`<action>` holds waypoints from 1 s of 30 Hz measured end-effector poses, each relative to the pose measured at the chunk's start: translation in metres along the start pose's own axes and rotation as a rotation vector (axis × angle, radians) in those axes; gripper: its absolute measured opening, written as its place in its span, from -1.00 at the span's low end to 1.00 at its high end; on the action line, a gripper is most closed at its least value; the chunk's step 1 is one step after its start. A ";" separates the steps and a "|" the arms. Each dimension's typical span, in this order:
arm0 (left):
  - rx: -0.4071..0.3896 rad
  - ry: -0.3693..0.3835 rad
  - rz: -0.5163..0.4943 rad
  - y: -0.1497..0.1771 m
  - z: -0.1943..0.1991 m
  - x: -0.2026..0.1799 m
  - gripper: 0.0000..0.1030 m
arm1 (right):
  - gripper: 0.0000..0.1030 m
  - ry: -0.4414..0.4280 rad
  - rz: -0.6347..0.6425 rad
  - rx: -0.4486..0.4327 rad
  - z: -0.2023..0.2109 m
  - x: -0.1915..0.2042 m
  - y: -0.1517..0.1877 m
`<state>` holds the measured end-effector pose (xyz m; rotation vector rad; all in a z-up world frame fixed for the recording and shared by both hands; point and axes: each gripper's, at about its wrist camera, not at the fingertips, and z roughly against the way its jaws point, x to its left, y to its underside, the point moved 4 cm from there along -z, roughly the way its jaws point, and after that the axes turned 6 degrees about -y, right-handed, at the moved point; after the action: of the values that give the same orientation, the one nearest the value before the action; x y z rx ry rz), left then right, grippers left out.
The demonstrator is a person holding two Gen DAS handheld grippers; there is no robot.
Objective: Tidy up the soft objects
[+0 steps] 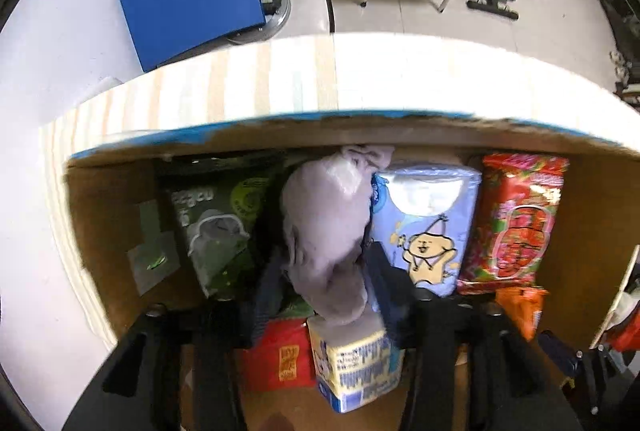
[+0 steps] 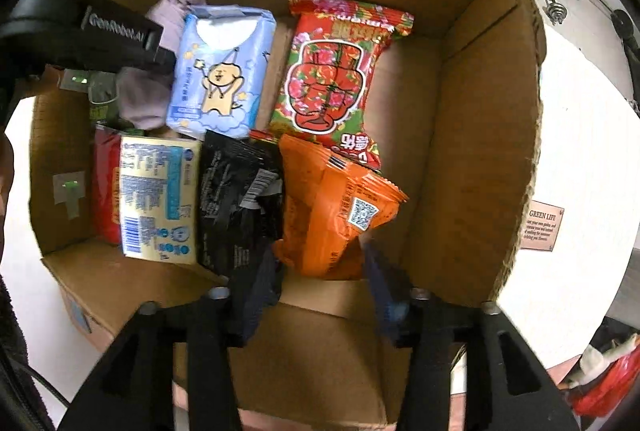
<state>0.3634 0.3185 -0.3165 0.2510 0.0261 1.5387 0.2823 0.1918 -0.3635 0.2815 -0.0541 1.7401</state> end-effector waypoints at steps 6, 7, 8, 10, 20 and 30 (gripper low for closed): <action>-0.103 0.046 0.021 0.018 0.036 0.012 0.66 | 0.22 -0.022 -0.023 -0.058 0.031 0.000 0.003; -0.123 0.054 0.026 0.024 0.042 0.015 0.73 | 0.23 -0.019 -0.022 -0.071 0.035 -0.002 0.006; -0.151 0.050 0.032 0.030 0.047 0.018 0.77 | 0.24 -0.017 -0.020 -0.088 0.041 -0.001 0.008; -0.197 0.045 0.047 0.040 0.052 0.024 0.80 | 0.25 -0.009 -0.016 -0.128 0.053 -0.001 0.011; -0.371 0.033 0.172 0.128 0.083 0.033 0.89 | 0.56 0.019 -0.051 -0.281 0.092 -0.012 0.041; -0.481 -0.011 0.214 0.174 0.113 0.027 0.90 | 1.00 0.037 -0.067 -0.353 0.105 -0.019 0.065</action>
<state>0.2133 0.3313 -0.1718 -0.1246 -0.3859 1.7040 0.2390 0.1407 -0.2578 -0.0081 -0.3183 1.6343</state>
